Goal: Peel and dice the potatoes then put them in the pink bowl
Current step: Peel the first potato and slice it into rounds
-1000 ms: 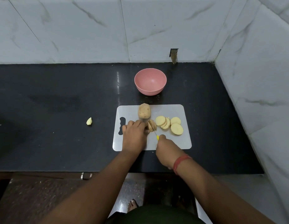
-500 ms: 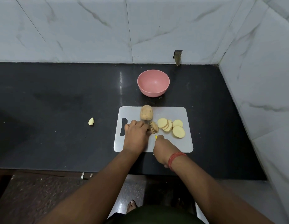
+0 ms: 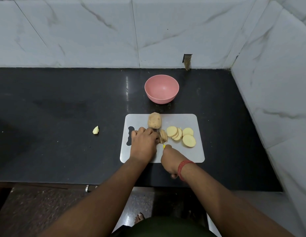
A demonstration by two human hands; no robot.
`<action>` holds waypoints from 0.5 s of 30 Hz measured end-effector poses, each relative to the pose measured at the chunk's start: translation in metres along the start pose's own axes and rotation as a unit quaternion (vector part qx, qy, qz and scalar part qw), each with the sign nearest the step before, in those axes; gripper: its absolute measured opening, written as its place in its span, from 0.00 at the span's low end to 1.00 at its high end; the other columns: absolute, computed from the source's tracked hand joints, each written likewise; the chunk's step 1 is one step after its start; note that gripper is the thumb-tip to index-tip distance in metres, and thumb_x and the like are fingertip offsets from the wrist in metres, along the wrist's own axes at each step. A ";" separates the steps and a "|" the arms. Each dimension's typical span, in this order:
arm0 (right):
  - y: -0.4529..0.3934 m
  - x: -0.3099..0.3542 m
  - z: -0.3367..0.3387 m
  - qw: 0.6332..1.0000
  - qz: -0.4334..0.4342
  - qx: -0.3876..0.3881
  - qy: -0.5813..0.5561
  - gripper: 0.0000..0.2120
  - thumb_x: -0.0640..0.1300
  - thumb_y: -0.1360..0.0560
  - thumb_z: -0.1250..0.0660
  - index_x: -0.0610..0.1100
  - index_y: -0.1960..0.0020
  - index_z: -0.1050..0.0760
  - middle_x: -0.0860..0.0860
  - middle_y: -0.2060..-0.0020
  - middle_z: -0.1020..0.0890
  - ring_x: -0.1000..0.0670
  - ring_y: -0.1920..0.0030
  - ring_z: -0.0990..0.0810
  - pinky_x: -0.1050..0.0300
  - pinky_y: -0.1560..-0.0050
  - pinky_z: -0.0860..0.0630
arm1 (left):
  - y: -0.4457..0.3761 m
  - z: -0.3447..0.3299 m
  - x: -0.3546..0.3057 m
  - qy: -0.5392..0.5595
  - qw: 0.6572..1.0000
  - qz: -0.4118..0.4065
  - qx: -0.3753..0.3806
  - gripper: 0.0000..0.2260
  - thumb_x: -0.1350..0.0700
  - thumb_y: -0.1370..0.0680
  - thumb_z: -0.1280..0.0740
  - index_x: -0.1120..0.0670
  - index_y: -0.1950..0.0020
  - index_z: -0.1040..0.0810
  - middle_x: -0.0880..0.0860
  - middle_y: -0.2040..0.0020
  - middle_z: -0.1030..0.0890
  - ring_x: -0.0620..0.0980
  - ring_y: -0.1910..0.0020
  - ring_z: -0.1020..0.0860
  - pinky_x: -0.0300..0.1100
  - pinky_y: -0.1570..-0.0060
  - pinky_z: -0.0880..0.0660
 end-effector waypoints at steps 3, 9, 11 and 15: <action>0.000 0.002 0.000 1.000 -0.004 0.002 0.001 0.07 0.39 0.20 0.45 0.46 0.46 0.43 0.38 0.41 0.24 0.49 0.65 0.31 0.54 0.60 0.28 | -0.002 0.000 0.000 -0.003 1.000 -0.003 0.006 0.05 0.54 0.22 0.33 0.48 0.54 0.18 0.46 0.55 0.20 0.52 0.53 0.28 0.46 0.54 0.44; 0.001 0.000 -0.003 0.999 -0.008 0.000 0.033 0.07 0.39 0.19 0.44 0.46 0.47 0.43 0.38 0.39 0.25 0.40 0.46 0.24 0.54 0.52 0.32 | -0.004 -0.002 0.000 -0.013 1.000 -0.005 0.005 0.04 0.53 0.23 0.31 0.48 0.55 0.17 0.46 0.56 0.20 0.52 0.55 0.27 0.46 0.55 0.45; 0.002 -0.004 -0.006 0.999 -0.014 0.002 0.044 0.07 0.39 0.20 0.44 0.45 0.47 0.42 0.39 0.42 0.24 0.44 0.53 0.28 0.53 0.53 0.30 | -0.004 -0.004 0.000 -0.014 1.000 -0.005 0.000 0.04 0.53 0.23 0.31 0.48 0.56 0.17 0.46 0.56 0.20 0.52 0.56 0.27 0.46 0.55 0.44; 0.016 -0.013 -0.014 0.977 0.015 0.021 0.210 0.07 0.46 0.21 0.37 0.44 0.48 0.32 0.52 0.68 0.31 0.54 0.72 0.38 0.62 0.73 0.42 | -0.003 -0.006 0.000 -0.013 1.000 -0.006 -0.013 0.03 0.54 0.23 0.31 0.49 0.55 0.17 0.47 0.56 0.20 0.53 0.56 0.27 0.47 0.54 0.42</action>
Point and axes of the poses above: each hand's wrist, its own y-axis away from the middle knuckle, its own z-axis out of the back of the hand, x = y × z, the point moved 1 cm from there along -y, towards the middle knuckle
